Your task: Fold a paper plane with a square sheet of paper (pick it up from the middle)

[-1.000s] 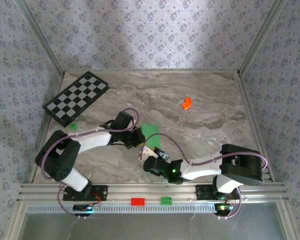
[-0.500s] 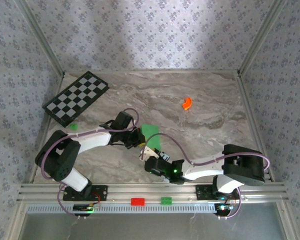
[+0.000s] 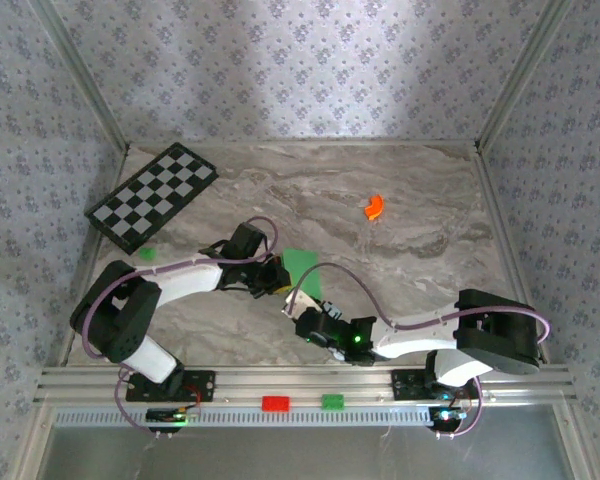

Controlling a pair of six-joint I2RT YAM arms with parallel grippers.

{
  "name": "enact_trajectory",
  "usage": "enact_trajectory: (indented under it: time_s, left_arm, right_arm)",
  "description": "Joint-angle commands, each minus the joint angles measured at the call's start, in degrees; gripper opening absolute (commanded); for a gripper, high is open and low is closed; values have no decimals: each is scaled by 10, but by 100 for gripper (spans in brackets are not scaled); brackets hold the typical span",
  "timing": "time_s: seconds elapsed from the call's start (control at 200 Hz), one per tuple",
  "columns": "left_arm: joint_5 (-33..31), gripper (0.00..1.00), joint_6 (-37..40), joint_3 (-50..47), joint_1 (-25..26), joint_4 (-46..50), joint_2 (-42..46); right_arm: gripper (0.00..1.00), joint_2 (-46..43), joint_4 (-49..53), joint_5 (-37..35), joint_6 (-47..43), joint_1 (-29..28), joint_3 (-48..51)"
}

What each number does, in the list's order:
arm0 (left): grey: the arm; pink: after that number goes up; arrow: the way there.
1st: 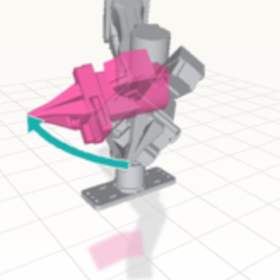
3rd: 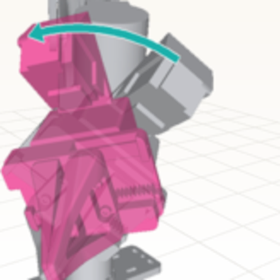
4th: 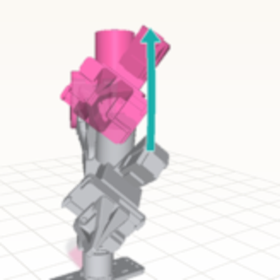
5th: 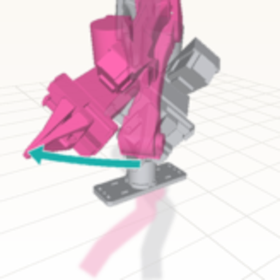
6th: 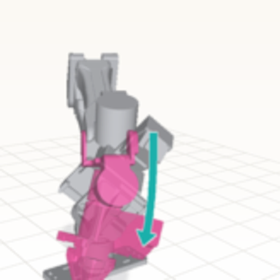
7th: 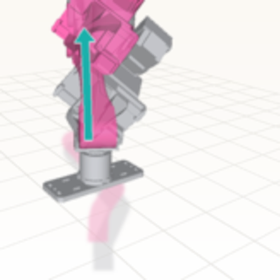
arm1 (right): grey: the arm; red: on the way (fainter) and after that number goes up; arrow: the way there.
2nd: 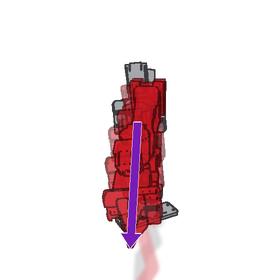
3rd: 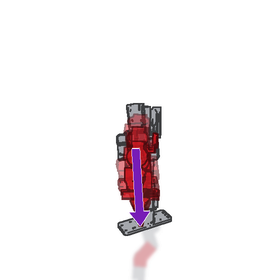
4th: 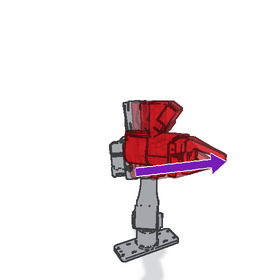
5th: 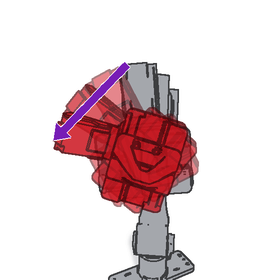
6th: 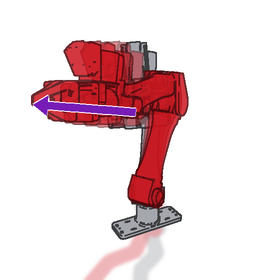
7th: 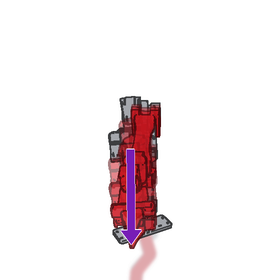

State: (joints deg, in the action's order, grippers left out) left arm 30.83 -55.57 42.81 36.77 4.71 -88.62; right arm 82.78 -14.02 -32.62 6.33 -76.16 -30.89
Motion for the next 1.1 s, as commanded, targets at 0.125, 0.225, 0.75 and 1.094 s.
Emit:
enact_trajectory:
  time_s: [0.125, 0.225, 0.75, 1.094]
  left_arm:
    - [5, 6, 11, 7, 0, 11, -3]
    - [6, 6, 10, 8, 1, 11, -3]
    - [-48, 38, 40, 27, -2, 77, 16]
    - [-38, 41, 125, 90, -80, 146, 34]
  right_arm:
    - [19, 4, -14, 17, 12, 10, -4]
    - [13, 3, -9, 22, 14, 12, -3]
    - [0, -6, 9, 143, 89, 51, -10]
    - [0, 20, -60, 505, 291, 219, -8]
